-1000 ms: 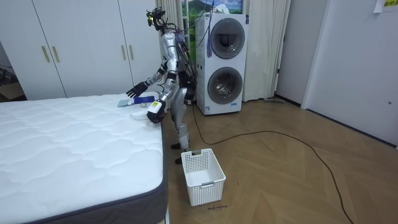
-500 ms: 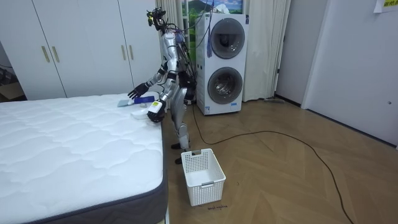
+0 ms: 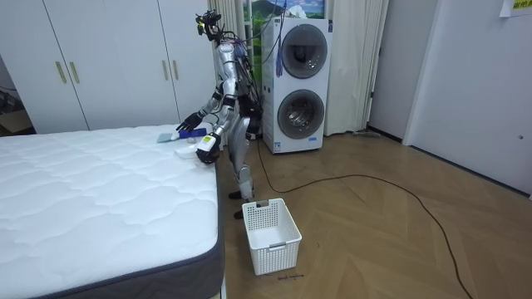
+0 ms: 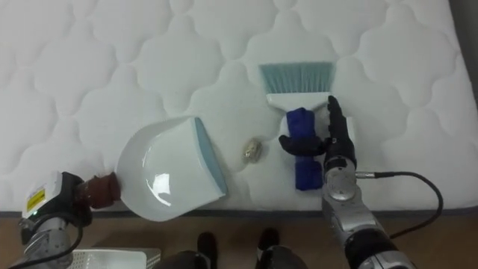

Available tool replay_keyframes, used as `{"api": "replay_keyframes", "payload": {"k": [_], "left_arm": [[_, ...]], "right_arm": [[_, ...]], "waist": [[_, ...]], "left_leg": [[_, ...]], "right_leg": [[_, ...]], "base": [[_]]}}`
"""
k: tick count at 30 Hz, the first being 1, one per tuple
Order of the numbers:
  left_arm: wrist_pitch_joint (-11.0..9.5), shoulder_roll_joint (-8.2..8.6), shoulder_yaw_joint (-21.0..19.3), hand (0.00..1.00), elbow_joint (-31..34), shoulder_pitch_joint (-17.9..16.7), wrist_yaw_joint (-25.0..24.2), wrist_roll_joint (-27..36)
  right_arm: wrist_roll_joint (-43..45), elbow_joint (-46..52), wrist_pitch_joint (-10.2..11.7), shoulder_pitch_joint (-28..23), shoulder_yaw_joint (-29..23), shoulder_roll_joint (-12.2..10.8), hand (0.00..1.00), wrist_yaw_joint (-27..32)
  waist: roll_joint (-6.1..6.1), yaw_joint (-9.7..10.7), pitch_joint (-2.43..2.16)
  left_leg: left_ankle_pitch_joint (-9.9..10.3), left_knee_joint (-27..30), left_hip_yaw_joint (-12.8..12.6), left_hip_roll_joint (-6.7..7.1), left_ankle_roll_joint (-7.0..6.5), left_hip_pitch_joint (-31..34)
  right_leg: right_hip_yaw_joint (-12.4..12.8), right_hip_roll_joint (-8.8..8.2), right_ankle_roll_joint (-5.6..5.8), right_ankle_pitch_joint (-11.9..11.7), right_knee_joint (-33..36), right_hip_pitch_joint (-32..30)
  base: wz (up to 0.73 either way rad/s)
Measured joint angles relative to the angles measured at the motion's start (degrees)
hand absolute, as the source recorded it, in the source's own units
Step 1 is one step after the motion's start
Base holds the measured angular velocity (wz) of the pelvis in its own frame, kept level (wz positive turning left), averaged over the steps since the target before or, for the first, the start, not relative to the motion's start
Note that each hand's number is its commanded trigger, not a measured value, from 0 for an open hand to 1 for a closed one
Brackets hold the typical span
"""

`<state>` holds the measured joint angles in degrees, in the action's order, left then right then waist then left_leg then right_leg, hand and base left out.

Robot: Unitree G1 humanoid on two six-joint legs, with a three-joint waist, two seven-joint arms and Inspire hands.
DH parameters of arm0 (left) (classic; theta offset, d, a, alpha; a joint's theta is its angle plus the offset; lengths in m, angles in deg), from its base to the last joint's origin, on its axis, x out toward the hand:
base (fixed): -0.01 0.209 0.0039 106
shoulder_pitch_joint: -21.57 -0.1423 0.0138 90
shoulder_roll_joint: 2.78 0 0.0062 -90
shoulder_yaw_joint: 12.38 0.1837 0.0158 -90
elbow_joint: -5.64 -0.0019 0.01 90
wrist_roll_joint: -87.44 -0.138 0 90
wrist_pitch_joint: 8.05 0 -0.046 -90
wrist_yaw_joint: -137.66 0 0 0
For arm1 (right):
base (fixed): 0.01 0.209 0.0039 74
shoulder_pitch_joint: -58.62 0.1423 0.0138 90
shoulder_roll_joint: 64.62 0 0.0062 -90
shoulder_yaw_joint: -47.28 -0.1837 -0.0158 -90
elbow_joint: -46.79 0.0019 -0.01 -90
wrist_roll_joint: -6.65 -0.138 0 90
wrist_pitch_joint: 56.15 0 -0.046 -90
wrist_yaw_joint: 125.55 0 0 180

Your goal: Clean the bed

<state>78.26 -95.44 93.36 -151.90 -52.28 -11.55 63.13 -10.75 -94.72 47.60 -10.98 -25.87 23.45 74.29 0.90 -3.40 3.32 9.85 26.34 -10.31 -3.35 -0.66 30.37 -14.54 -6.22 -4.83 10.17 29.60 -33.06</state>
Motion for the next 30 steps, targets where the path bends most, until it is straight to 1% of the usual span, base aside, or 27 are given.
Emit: {"api": "replay_keyframes", "payload": {"k": [3,9,18,21,24,25,26,28,30], "left_arm": [[-0.1,0.00,0.0,1.00,0.0,0.0,0.0,0.0],[-0.4,0.00,0.0,1.00,0.0,0.0,0.0,-0.1],[-0.4,0.03,0.1,1.00,-0.5,0.1,0.0,-0.1],[-0.2,0.03,0.2,1.00,-0.5,0.2,0.0,-0.1],[0.1,0.03,0.2,1.00,-0.5,0.2,-0.1,-0.1],[0.2,0.02,0.2,1.00,-0.4,0.3,-0.1,-0.1],[0.3,0.02,0.2,1.00,-0.4,0.3,-0.1,-0.1],[0.4,0.03,0.2,1.00,-0.3,0.3,-0.1,-0.1],[0.5,0.03,0.2,1.00,-0.3,0.4,-0.1,-0.1]], "right_arm": [[0.2,-0.2,0.1,-0.1,0.0,0.0,0.00,0.0],[6.7,-4.1,1.3,-0.1,0.0,-0.1,0.00,-0.1],[11.3,-7.6,1.2,-0.3,0.1,-0.2,0.00,0.1],[11.5,-9.0,1.2,-0.1,1.0,0.0,0.00,0.2],[12.9,-9.6,1.2,0.0,1.0,0.4,0.00,0.2],[13.4,-9.8,1.2,0.0,1.1,0.5,0.14,0.2],[13.5,-9.8,1.2,0.0,1.1,0.5,0.33,0.2],[14.0,-9.8,1.2,-0.1,1.0,0.6,0.98,0.2],[14.5,-9.8,1.2,-0.1,1.0,0.6,1.00,0.8]], "waist": [[-0.01,0.1,0.00],[-0.11,0.2,-0.01],[-0.16,0.2,-0.01],[-0.15,0.2,0.00],[-0.13,0.1,0.01],[-0.12,0.0,0.01],[-0.12,0.0,0.00],[-0.09,0.2,0.01],[-0.06,0.2,-0.01]], "left_leg": [[0.0,0.0,0.0,0.03,-0.01,0.0],[0.0,0.1,0.1,0.10,-0.03,0.0],[0.1,0.5,0.2,0.08,-0.24,0.2],[0.1,0.6,1.1,0.09,-0.27,0.3],[0.2,0.6,1.4,0.08,-0.36,0.4],[0.2,0.5,1.5,0.08,-0.37,0.5],[0.2,0.5,1.5,0.08,-0.37,0.5],[0.2,0.5,1.6,0.08,-0.37,0.6],[0.2,0.4,1.7,0.09,-0.37,0.7]], "right_leg": [[-0.2,-0.14,0.01,0.0,0.1,0.1],[-0.8,-0.39,0.16,0.1,0.0,0.4],[-2.1,-0.77,0.57,0.4,-0.3,1.4],[-3.2,-0.75,0.58,0.4,-1.0,2.1],[-3.4,-0.73,0.61,0.4,-1.1,2.1],[-3.5,-0.71,0.61,0.4,-1.2,2.2],[-3.5,-0.70,0.61,0.4,-1.2,2.2],[-3.7,-0.69,0.61,0.4,-1.4,2.2],[-4.0,-0.69,0.61,0.4,-1.6,2.3]], "base": [[0.01],[0.05],[0.09],[0.12],[0.03],[0.00],[0.00],[0.02],[0.04]]}}
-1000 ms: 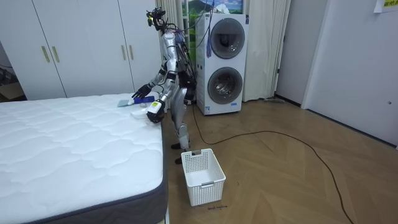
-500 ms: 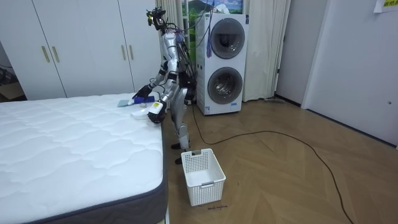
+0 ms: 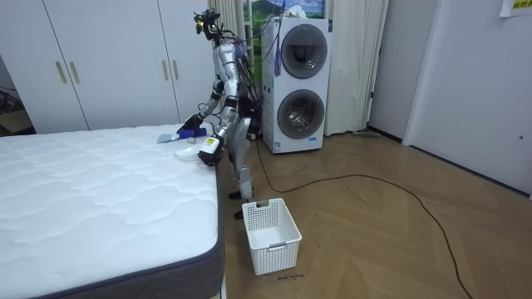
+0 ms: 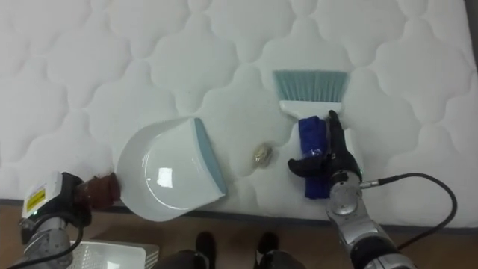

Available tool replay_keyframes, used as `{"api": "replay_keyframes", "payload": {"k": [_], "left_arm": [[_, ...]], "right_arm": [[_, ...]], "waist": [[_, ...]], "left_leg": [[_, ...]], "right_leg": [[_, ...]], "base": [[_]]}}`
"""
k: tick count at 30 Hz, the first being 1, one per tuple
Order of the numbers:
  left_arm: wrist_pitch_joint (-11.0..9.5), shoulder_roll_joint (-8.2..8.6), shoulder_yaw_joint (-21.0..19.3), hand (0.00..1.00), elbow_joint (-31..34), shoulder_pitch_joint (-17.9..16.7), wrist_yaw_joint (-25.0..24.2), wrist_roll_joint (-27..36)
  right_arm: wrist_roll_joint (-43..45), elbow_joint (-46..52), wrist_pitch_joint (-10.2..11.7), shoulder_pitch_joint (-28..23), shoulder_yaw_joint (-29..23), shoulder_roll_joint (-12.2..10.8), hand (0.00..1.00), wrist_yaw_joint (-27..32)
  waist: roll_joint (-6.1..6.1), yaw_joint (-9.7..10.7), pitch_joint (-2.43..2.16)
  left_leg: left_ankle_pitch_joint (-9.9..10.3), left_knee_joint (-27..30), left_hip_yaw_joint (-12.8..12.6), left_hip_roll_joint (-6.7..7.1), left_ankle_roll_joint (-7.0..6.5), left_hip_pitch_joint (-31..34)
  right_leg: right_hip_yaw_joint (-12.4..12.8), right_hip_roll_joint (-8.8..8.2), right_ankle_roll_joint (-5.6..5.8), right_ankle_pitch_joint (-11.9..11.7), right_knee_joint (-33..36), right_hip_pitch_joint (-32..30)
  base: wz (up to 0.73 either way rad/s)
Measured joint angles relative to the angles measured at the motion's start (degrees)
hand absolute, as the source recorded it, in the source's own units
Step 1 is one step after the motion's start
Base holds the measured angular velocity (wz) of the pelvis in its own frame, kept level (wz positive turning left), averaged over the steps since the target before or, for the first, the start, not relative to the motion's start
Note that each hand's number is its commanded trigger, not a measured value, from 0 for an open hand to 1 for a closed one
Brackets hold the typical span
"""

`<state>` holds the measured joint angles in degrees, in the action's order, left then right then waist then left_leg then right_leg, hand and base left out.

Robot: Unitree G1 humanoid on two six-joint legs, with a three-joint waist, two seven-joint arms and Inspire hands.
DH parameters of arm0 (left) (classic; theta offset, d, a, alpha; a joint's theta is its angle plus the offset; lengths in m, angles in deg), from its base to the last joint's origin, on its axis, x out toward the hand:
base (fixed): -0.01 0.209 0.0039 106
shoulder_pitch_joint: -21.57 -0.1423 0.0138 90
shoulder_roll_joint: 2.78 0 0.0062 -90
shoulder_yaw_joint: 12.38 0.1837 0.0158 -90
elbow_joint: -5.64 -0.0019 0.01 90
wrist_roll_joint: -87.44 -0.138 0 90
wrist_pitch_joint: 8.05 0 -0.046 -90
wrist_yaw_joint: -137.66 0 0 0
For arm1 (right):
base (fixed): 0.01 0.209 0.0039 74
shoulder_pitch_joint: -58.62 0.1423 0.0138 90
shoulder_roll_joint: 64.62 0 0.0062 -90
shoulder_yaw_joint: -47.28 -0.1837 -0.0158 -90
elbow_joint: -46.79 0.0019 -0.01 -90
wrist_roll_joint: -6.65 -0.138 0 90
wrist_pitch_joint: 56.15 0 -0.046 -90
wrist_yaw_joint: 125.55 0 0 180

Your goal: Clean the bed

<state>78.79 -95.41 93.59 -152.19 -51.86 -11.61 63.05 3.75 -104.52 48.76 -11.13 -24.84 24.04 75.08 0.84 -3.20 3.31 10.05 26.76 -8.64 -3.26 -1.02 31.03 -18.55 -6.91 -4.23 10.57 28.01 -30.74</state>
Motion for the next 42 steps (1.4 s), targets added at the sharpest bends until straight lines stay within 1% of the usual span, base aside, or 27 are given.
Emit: {"api": "replay_keyframes", "payload": {"k": [2,4,6,7,9,13,15,18,21,26,30,35,38,40,41,42], "left_arm": [[0.2,0.01,0.0,1.00,0.1,0.0,0.0,0.0],[0.5,0.01,0.0,1.00,0.1,0.1,0.0,0.1],[0.8,0.10,0.0,1.00,0.3,0.1,0.0,0.1],[0.9,0.22,0.0,1.00,0.4,0.1,0.0,0.1],[1.1,0.37,0.0,1.00,0.4,0.1,-0.1,0.2],[1.4,0.39,0.0,1.00,0.4,0.1,-0.2,0.2],[1.4,0.46,0.0,1.00,0.4,0.1,-0.2,0.1],[1.5,0.88,0.0,1.00,0.5,0.6,-0.2,0.1],[1.5,1.40,0.0,1.00,0.5,1.4,-0.2,0.1],[1.5,1.43,0.0,1.00,0.6,1.6,-0.1,0.0],[1.5,1.42,0.0,1.00,0.6,1.6,0.3,-0.1],[1.3,1.42,0.0,1.00,0.6,1.5,0.7,-1.2],[1.2,1.38,-0.1,1.00,0.6,1.6,1.5,-3.3],[1.2,1.12,-0.1,1.00,0.6,2.0,1.9,-6.5],[1.2,0.93,-0.1,1.00,0.8,2.0,2.0,-7.1],[1.2,0.39,-0.1,1.00,1.1,2.3,2.3,-7.9]], "right_arm": [[0.7,0.0,0.0,0.0,-0.2,0.5,1.00,1.0],[0.7,-0.5,0.0,0.0,-0.7,1.8,1.00,1.4],[0.7,-1.2,-0.1,0.1,-0.7,2.5,1.00,1.9],[0.7,-1.4,-0.7,0.4,-0.7,3.2,1.00,2.1],[0.7,-2.5,-1.3,1.1,-0.8,3.8,1.00,2.4],[0.9,-3.6,-3.2,1.6,-0.6,3.8,1.00,2.9],[0.9,-4.3,-3.7,1.5,-0.1,3.6,1.00,3.0],[0.9,-4.3,-3.7,1.4,0.0,3.6,1.00,3.1],[0.9,-4.0,-4.4,1.6,0.0,3.6,1.00,3.2],[1.0,-3.7,-4.9,1.7,0.0,3.5,1.00,3.1],[1.0,-3.5,-5.0,1.9,0.0,3.5,1.00,3.4],[1.0,-3.7,-5.0,2.3,0.0,3.3,1.00,3.1],[1.4,-4.4,-5.0,2.0,-0.3,3.3,1.00,2.8],[1.5,-5.1,-5.3,2.2,-0.7,3.4,1.00,2.4],[1.5,-5.1,-5.6,2.2,-0.7,3.4,1.00,2.4],[2.0,-5.4,-6.0,2.2,-0.7,3.5,1.00,2.3]], "waist": [[0.10,0.1,0.00],[0.12,0.1,0.01],[0.18,0.0,0.03],[0.25,-0.2,0.05],[0.40,-0.4,0.05],[0.43,-0.4,0.05],[0.56,-0.4,0.12],[0.68,-0.3,0.10],[0.67,-0.3,0.10],[0.66,-0.4,0.10],[0.59,-0.4,0.08],[-0.03,-0.3,0.04],[-0.61,-0.2,0.11],[-1.34,-0.2,0.15],[-1.58,-0.2,0.16],[-2.10,-0.2,0.15]], "left_leg": [[0.0,0.0,0.2,0.01,0.00,0.1],[0.0,0.0,0.7,0.03,-0.01,0.1],[0.0,0.0,0.8,0.02,0.00,0.0],[0.0,0.0,0.8,0.02,0.00,0.0],[0.0,-0.1,0.7,0.02,0.00,0.0],[0.0,-0.1,0.7,0.01,0.01,0.0],[0.0,0.0,0.7,0.01,0.01,0.0],[0.0,0.1,0.5,0.06,0.00,0.1],[0.0,0.1,-0.7,-0.05,-0.06,0.3],[0.0,0.1,-0.9,-0.03,-0.06,0.4],[0.0,0.1,-2.1,-0.01,-0.08,0.4],[0.0,0.2,-2.8,0.03,-0.10,0.3],[0.0,0.5,-2.8,0.00,-0.10,0.3],[0.0,0.7,-2.8,0.01,-0.10,0.3],[0.0,0.7,-2.8,0.01,-0.10,0.3],[0.0,0.9,-2.6,0.00,-0.10,0.4]], "right_leg": [[-0.4,-0.04,0.01,0.0,-0.2,0.2],[-0.8,-0.06,0.02,0.0,-0.3,0.5],[-1.0,-0.04,0.03,0.0,-0.3,0.7],[-1.0,-0.03,0.04,0.0,-0.2,0.7],[-1.0,-0.04,0.05,0.1,-0.2,0.7],[-1.1,-0.06,0.07,0.5,-0.1,0.7],[-1.1,-0.07,0.08,0.5,0.0,0.7],[-1.1,-0.29,0.18,0.7,0.6,0.6],[-1.0,-0.58,0.13,1.0,0.8,0.0],[-0.3,-0.66,0.10,1.0,1.4,-0.6],[0.6,-0.84,0.08,1.1,2.0,-1.4],[1.3,-1.00,0.08,1.1,2.6,-1.9],[1.3,-0.96,0.08,1.1,2.7,-1.8],[1.3,-0.99,0.09,1.1,2.7,-1.7],[1.3,-1.00,0.09,1.1,2.7,-1.7],[1.3,-1.05,0.10,1.1,2.9,-1.7]], "base": [[0.06],[0.08],[0.07],[0.03],[0.02],[0.05],[0.00],[0.01],[-0.01],[-0.04],[-0.11],[-0.06],[0.00],[0.00],[0.00],[0.00]]}}
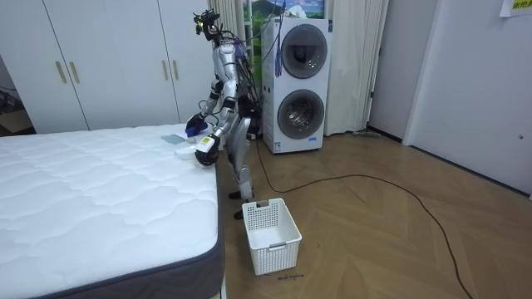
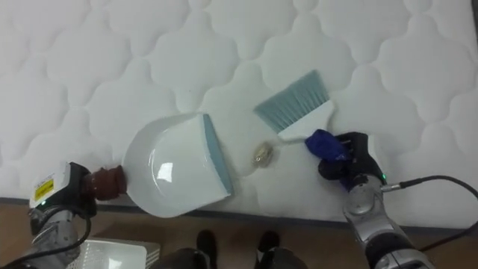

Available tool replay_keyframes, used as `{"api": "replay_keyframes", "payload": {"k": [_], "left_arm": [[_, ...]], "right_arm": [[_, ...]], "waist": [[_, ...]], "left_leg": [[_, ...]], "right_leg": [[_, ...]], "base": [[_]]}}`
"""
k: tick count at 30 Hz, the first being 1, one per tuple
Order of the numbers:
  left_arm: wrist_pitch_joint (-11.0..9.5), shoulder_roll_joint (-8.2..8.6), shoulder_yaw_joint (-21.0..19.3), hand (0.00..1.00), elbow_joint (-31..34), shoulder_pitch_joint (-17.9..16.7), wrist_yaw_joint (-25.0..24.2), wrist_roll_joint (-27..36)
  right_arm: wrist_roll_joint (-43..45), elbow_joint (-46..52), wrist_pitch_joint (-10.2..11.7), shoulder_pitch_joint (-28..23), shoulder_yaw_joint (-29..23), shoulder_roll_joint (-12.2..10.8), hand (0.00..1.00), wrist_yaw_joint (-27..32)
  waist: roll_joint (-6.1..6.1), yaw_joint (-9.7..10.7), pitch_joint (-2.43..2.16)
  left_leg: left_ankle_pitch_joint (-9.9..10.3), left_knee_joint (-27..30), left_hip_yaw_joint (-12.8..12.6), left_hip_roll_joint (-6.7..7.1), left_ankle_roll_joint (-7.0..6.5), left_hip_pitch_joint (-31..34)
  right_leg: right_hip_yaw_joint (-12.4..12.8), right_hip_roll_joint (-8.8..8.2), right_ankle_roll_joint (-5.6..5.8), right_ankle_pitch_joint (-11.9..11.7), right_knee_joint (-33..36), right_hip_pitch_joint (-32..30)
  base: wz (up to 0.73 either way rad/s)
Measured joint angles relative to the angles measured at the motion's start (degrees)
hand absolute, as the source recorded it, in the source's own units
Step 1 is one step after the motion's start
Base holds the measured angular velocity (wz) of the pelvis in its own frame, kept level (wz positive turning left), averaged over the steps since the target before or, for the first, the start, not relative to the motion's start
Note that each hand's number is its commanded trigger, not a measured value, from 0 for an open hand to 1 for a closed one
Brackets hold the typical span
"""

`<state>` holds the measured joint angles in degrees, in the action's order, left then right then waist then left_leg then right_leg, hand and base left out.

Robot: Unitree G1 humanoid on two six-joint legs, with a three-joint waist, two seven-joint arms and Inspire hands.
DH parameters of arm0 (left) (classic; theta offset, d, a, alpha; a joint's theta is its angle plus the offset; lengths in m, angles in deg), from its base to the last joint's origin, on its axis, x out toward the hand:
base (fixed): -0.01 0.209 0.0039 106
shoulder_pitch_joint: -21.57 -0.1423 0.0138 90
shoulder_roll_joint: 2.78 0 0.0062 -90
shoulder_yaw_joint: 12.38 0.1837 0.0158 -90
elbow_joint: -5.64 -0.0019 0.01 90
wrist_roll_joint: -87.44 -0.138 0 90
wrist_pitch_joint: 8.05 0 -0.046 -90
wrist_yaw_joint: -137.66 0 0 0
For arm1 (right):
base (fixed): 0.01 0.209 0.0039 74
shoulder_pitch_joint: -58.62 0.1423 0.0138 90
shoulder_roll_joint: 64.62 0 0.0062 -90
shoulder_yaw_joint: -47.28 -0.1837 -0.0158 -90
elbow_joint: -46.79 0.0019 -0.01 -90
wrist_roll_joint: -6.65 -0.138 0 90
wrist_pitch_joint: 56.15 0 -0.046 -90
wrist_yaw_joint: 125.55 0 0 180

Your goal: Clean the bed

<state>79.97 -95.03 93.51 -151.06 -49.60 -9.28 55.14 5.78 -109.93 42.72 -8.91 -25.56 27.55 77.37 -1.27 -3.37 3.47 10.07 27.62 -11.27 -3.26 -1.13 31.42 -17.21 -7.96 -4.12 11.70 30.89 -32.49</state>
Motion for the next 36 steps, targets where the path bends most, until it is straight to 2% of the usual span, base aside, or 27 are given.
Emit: {"api": "replay_keyframes", "payload": {"k": [3,4,5,7,8,10,13,16,19,22,27,31,34,36], "left_arm": [[0.4,-1.46,0.1,1.00,0.3,1.2,0.4,-2.7],[0.7,-2.34,0.1,1.00,0.6,1.5,0.6,-4.3],[0.8,-2.99,0.1,1.00,1.0,1.4,0.6,-5.0],[1.5,-4.99,0.2,1.00,2.7,1.6,0.7,-7.5],[1.6,-5.31,0.2,1.00,3.0,1.7,0.9,-8.1],[2.1,-6.28,0.2,1.00,3.2,2.1,1.8,-11.0],[2.5,-7.83,1.2,1.00,3.6,2.8,2.4,-14.2],[4.3,-8.72,1.4,1.00,4.7,2.9,2.4,-15.7],[5.1,-8.91,1.4,1.00,4.8,3.0,2.5,-15.6],[6.0,-9.30,2.5,1.00,4.8,4.1,2.5,-15.7],[7.8,-9.67,3.5,1.00,4.9,4.3,2.1,-15.8],[7.9,-11.19,3.5,1.00,5.1,4.5,1.6,-15.9],[7.9,-11.52,3.6,1.00,5.1,4.7,1.5,-15.8],[7.9,-11.79,3.6,1.00,5.3,4.7,1.5,-15.8]], "right_arm": [[1.2,-1.3,-0.8,0.1,0.0,1.8,1.00,-0.8],[2.9,-1.4,-1.6,0.2,-0.4,2.7,1.00,-1.3],[3.9,-1.7,-1.8,0.4,-0.5,3.2,1.00,-1.6],[7.9,-2.4,-3.3,1.6,-0.5,6.3,1.00,-3.8],[9.1,-2.3,-3.8,1.9,-0.4,7.3,1.00,-4.2],[15.3,-2.4,-6.2,3.5,-0.4,10.7,1.00,-4.9],[20.5,-2.4,-8.5,3.6,-0.3,13.6,1.00,-5.6],[25.0,-2.2,-10.4,5.2,-0.3,14.3,1.00,-6.4],[28.8,-2.3,-11.2,7.0,1.6,14.6,1.00,-7.3],[34.4,-2.2,-12.8,9.7,4.4,15.6,1.00,-7.7],[41.4,-0.5,-15.3,10.6,6.6,15.8,1.00,-7.7],[50.0,1.0,-15.7,13.0,9.4,16.6,1.00,-9.2],[53.2,2.8,-16.1,13.7,11.4,17.8,1.00,-10.0],[54.1,3.7,-16.7,13.7,12.4,17.8,1.00,-10.9]], "waist": [[-1.01,0.0,0.21],[-1.74,0.0,0.40],[-2.18,0.0,0.36],[-3.25,0.2,0.44],[-3.45,0.0,0.45],[-4.19,0.1,0.49],[-5.47,-0.2,0.47],[-6.23,-0.3,0.62],[-6.38,-0.6,0.69],[-6.41,-0.6,0.69],[-6.80,-1.0,0.68],[-7.50,-1.4,0.71],[-7.91,-1.3,0.92],[-8.52,-1.5,0.85]], "left_leg": [[0.0,0.9,0.3,-0.03,0.00,0.3],[0.0,1.2,0.4,0.02,-0.03,0.4],[0.1,1.2,0.4,0.03,-0.09,0.5],[0.2,1.7,0.5,-0.08,-0.36,1.1],[0.3,1.9,0.5,-0.15,-0.44,1.2],[0.5,2.3,0.5,-0.30,-0.75,1.3],[0.7,2.7,0.4,-0.67,-0.91,1.3],[1.3,3.4,-0.2,-1.36,-0.95,1.5],[1.9,4.2,-0.9,-2.01,-0.94,1.9],[2.0,4.6,-1.1,-2.07,-0.93,3.0],[2.2,4.9,-1.4,-2.34,-0.74,3.0],[2.5,4.9,-2.2,-3.23,-0.48,3.0],[2.4,4.8,-2.1,-3.52,-0.45,3.0],[2.5,4.8,-2.0,-3.60,-0.43,3.0]], "right_leg": [[-0.3,-0.10,0.06,0.0,0.1,0.2],[-0.2,-0.18,0.12,0.1,0.4,0.1],[-0.1,-0.19,0.11,0.1,0.6,-0.1],[-0.1,-0.06,0.12,0.0,0.8,-0.5],[-0.1,-0.01,0.14,0.0,0.8,-0.5],[-0.1,0.06,0.14,-0.2,0.9,-0.5],[-0.1,0.24,0.09,-0.4,0.8,-0.3],[0.0,0.62,-0.13,-0.7,0.8,-0.6],[0.7,1.20,-0.21,-0.9,0.9,-1.0],[0.9,1.20,-0.28,-1.0,1.3,-2.2],[1.5,1.63,-0.37,-1.0,1.2,-2.6],[1.0,2.13,-0.84,-1.5,0.4,-2.6],[-0.1,2.08,-0.97,-1.5,-0.3,-2.0],[-0.3,2.18,-0.95,-1.6,-0.6,-1.8]], "base": [[0.03],[0.00],[0.00],[0.00],[-0.03],[-0.05],[-0.02],[-0.15],[-0.17],[-0.05],[-0.06],[-0.17],[0.03],[0.03]]}}
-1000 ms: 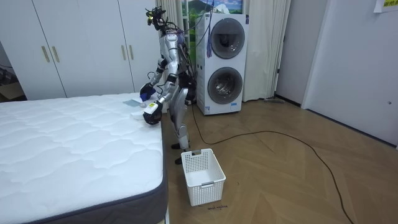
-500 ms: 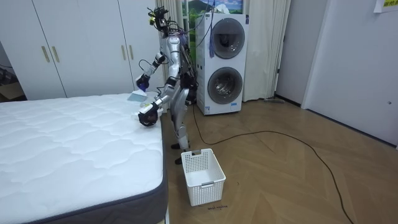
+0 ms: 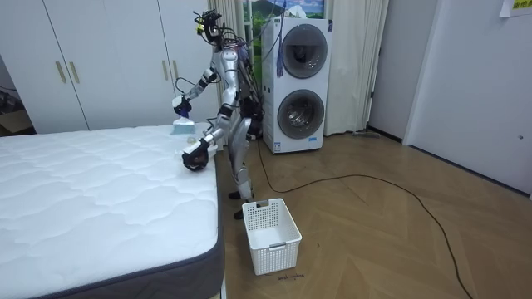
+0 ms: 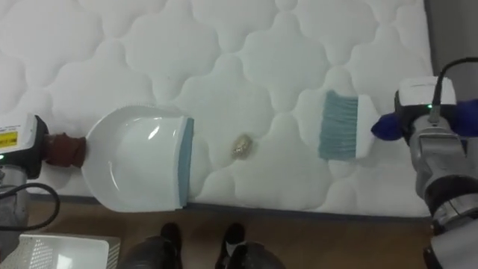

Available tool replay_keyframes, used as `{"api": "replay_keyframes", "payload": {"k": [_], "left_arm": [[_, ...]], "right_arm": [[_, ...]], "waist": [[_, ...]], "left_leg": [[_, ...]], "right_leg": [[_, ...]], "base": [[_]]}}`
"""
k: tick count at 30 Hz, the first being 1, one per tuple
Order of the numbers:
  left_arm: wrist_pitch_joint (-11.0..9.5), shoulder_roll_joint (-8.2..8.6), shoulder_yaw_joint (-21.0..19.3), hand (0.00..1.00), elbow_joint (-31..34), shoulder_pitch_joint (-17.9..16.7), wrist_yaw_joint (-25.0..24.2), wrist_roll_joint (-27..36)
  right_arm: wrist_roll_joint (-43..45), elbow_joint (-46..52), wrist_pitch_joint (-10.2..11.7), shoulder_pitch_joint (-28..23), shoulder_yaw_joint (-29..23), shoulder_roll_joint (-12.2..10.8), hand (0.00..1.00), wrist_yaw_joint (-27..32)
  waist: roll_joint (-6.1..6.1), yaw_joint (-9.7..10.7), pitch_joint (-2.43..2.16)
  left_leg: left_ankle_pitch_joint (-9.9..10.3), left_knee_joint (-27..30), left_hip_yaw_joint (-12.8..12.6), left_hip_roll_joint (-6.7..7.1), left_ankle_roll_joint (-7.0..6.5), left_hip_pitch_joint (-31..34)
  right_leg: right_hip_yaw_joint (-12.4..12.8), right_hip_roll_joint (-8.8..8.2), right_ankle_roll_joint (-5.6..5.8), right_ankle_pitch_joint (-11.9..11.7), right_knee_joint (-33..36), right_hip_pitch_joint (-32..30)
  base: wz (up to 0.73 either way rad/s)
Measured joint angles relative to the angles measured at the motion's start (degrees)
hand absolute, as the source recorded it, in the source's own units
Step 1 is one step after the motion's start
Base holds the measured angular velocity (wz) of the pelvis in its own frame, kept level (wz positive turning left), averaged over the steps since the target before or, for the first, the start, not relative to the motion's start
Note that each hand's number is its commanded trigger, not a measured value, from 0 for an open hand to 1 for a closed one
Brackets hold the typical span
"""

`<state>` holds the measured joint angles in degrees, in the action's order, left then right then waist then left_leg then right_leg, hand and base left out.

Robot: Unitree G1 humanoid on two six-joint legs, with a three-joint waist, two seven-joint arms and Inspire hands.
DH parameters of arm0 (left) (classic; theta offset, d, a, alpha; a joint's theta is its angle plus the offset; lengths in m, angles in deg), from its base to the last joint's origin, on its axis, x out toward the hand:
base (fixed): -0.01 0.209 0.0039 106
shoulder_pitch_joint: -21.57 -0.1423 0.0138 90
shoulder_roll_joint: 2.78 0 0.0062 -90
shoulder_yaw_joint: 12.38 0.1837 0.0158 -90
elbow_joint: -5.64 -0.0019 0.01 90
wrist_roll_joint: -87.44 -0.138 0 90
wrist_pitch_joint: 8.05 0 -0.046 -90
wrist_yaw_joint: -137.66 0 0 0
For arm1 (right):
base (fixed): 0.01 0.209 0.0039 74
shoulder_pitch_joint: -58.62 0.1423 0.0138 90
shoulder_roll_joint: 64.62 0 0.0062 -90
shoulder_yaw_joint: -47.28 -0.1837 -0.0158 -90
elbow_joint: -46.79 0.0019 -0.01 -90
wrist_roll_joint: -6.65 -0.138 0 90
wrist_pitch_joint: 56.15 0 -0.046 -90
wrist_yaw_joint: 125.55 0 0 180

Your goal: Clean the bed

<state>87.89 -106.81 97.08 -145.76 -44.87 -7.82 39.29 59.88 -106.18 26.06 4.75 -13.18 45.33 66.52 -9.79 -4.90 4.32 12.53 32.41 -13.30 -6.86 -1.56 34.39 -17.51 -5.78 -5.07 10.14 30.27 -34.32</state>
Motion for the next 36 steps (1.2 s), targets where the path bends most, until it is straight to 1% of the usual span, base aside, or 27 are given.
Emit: {"api": "replay_keyframes", "payload": {"k": [1,4,6,7,8,10,13,14,16,19,24,28,30,32,33,34,36], "left_arm": [[0.0,-0.07,0.0,1.00,0.0,0.0,-0.1,0.1],[0.0,-0.14,-0.1,1.00,0.0,0.2,-0.1,0.1],[-0.1,-0.40,-0.1,1.00,0.0,0.2,-0.1,0.1],[-0.1,-0.45,0.0,1.00,0.0,0.2,-0.1,0.1],[-0.1,-0.49,0.0,1.00,0.0,0.2,-0.2,0.1],[-0.1,-0.56,-0.1,1.00,0.0,0.2,-0.2,0.1],[-0.1,-0.69,-0.1,1.00,0.0,0.4,-0.3,0.2],[-0.1,-0.74,-0.1,1.00,0.0,0.5,-0.4,0.3],[-0.2,-0.75,0.4,1.00,0.2,0.7,-0.5,0.4],[-0.4,-0.80,1.3,1.00,1.2,0.7,-0.7,1.4],[-0.5,-0.78,1.9,1.00,2.3,0.7,-1.6,1.3],[-0.4,-0.76,2.3,1.00,2.9,0.6,-2.4,1.3],[-0.3,-0.72,2.4,1.00,2.9,0.3,-2.5,1.3],[-0.2,-0.66,3.4,1.00,3.2,0.2,-2.6,1.3],[-0.2,-0.65,4.2,1.00,3.4,0.2,-2.6,1.3],[-0.1,-0.64,5.3,1.00,3.6,0.3,-2.8,1.3],[-0.1,-0.62,6.5,1.00,3.9,0.3,-2.9,1.0]], "right_arm": [[1.6,1.4,-0.7,-0.2,0.8,0.0,1.00,-0.7],[6.1,4.3,-1.8,-0.2,1.2,0.3,1.00,-2.4],[8.4,6.2,-2.0,-0.2,1.6,0.6,1.00,-3.0],[9.3,7.7,-2.1,-0.5,2.5,1.2,1.00,-3.6],[9.7,8.4,-2.2,-0.6,3.1,1.5,1.00,-3.8],[10.4,11.5,-2.6,-1.9,3.4,1.7,1.00,-5.1],[11.2,13.6,-2.9,-3.1,3.5,1.8,1.00,-5.9],[11.2,13.9,-2.9,-3.3,3.5,1.8,1.00,-6.0],[10.4,14.7,-3.0,-4.0,5.2,1.8,1.00,-6.6],[10.3,16.1,-2.8,-4.2,6.4,1.8,1.00,-8.2],[10.3,21.7,-2.9,-6.9,6.4,1.7,1.00,-11.3],[10.0,24.6,-2.8,-7.0,6.7,1.4,1.00,-15.6],[9.8,26.4,-2.8,-7.0,7.1,1.1,1.00,-17.5],[7.9,27.8,-2.8,-7.2,7.5,0.7,1.00,-19.1],[6.5,28.7,-2.8,-7.4,7.5,0.2,1.00,-19.9],[4.9,29.9,-2.8,-7.8,7.6,-0.3,1.00,-20.6],[3.1,30.4,-2.6,-8.2,7.8,-1.1,1.00,-21.4]], "waist": [[-0.25,0.0,0.02],[-0.40,0.0,0.03],[-0.41,0.0,0.02],[-0.41,0.0,0.02],[-0.41,0.0,0.02],[-0.39,-0.1,0.02],[-0.29,-0.2,0.03],[-0.27,-0.2,0.04],[-0.10,-0.2,0.09],[0.35,-0.2,0.38],[0.60,-0.2,0.24],[0.82,-0.2,0.13],[1.01,-0.2,0.18],[1.37,-0.1,0.01],[1.66,-0.2,-0.17],[2.03,-0.2,-0.37],[2.43,-0.1,-0.59]], "left_leg": [[0.0,0.0,0.0,-0.12,0.00,0.0],[0.1,-0.2,0.0,-0.21,-0.04,0.1],[0.1,-0.6,-0.1,-0.34,-0.04,0.2],[0.1,-0.8,-0.2,-0.34,-0.05,0.1],[0.1,-0.8,-0.3,-0.35,-0.05,0.0],[0.1,-0.8,-0.2,-0.77,-0.01,-0.1],[0.1,-0.8,-0.2,-1.34,0.11,-0.1],[0.2,-0.8,-0.1,-1.38,0.14,-0.1],[0.2,-0.8,0.0,-1.52,0.15,-0.2],[0.2,-1.2,0.2,-1.45,0.14,0.1],[0.0,-1.8,0.3,-1.28,0.25,0.0],[0.0,-1.7,0.4,-1.34,0.33,-0.3],[-0.1,-1.9,0.5,-1.30,0.36,-0.9],[-0.1,-2.7,0.8,-0.96,0.46,-1.2],[-0.3,-3.0,0.9,-0.45,0.45,-1.2],[-0.5,-3.3,0.9,-0.36,0.36,-1.2],[-0.8,-3.8,0.9,-0.29,0.27,-1.4]], "right_leg": [[-0.3,0.04,0.03,-0.1,-0.3,0.2],[-0.9,0.06,0.15,-0.4,-1.1,0.4],[-1.6,0.08,0.07,-0.8,-1.8,0.5],[-1.6,0.04,0.09,-0.8,-1.9,0.5],[-1.6,0.07,0.10,-0.9,-2.0,0.6],[-1.5,0.90,0.13,-1.5,-3.4,1.3],[-1.5,1.77,0.10,-2.5,-4.8,1.9],[-1.6,1.83,0.10,-2.6,-4.9,2.0],[-1.8,2.12,0.12,-3.0,-5.6,2.4],[-2.0,2.07,0.12,-3.1,-5.8,2.4],[-2.3,2.14,0.14,-3.4,-6.6,2.6],[-3.0,2.09,0.14,-3.3,-6.6,2.9],[-3.1,2.09,0.14,-3.3,-6.7,3.4],[-3.1,2.01,0.16,-3.3,-6.8,3.7],[-3.0,1.96,0.16,-3.3,-7.2,3.8],[-3.1,1.89,0.27,-3.4,-7.5,3.8],[-3.1,1.63,0.33,-3.5,-7.5,3.8]], "base": [[0.00],[-0.01],[-0.08],[-0.08],[-0.05],[-0.06],[-0.09],[0.00],[0.00],[0.00],[0.00],[0.03],[0.02],[0.06],[0.04],[0.04],[0.04]]}}
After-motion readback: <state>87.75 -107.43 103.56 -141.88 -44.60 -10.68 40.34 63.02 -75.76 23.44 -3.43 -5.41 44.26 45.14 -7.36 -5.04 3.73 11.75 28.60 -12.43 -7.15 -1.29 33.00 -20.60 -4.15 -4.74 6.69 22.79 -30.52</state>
